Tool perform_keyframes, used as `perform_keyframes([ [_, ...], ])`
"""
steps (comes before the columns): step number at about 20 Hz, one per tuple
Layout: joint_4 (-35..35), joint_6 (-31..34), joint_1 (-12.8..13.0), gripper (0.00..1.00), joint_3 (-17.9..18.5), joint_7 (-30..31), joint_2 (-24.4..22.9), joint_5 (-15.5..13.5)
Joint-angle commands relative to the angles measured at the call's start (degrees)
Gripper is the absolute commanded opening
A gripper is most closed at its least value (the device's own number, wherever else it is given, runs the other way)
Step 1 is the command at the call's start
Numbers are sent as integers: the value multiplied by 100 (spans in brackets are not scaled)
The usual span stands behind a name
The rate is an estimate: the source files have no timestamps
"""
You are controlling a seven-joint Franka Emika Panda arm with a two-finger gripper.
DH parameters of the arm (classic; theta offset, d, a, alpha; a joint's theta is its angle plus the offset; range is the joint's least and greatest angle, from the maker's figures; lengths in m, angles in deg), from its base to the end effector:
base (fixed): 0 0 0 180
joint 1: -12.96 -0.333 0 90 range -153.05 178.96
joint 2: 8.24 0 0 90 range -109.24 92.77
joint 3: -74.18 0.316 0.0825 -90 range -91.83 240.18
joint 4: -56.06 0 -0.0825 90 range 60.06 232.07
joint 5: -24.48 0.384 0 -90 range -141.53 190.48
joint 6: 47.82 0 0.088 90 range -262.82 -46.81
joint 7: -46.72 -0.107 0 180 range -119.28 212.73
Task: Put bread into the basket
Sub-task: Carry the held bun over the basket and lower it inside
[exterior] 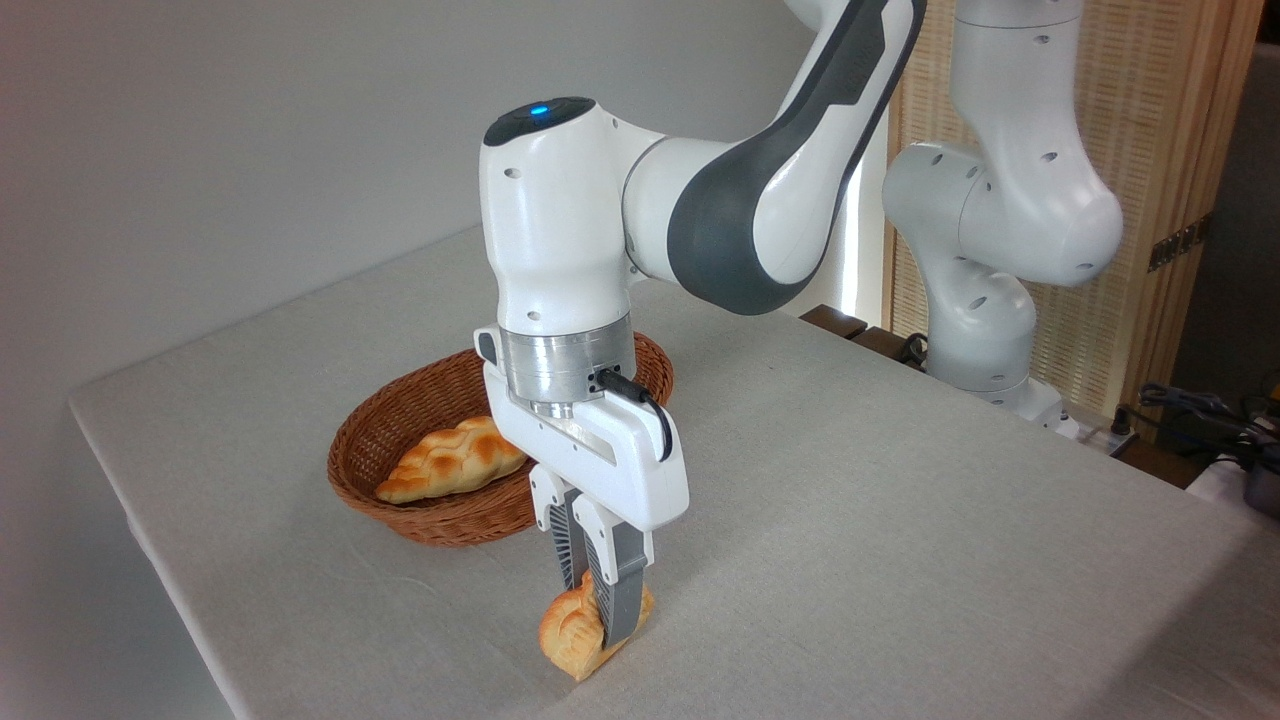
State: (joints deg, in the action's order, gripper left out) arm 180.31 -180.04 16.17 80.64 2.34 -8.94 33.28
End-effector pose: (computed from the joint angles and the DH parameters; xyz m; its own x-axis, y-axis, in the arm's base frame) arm 0.5465 0.0342 0.4142 0.6866 -0.7269 0.0149 -0.7116 -0.6761 -0.1910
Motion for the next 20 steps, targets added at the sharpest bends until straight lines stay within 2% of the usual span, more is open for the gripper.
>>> perform_keyframes([
  [1, 12, -93, 4, 22, 57, -18, -53, 8],
  [3, -6, -93, 4, 22, 66, -26, -123, -176],
  [6, -172, 29, -5, 23, 75, -26, -185, -668],
  [8, -444, 528, -14, 23, 84, -35, -211, -835],
  [14, -1604, 2945, -14, 24, 22, 17, -298, -1494],
  [17, -1641, 3316, 13, 24, -13, 192, -483, -2012],
  [19, -1641, 3440, 39, 25, -231, 526, -501, -2312],
  [20, -1623, 3475, 39, 25, -389, 701, -501, -2365],
])
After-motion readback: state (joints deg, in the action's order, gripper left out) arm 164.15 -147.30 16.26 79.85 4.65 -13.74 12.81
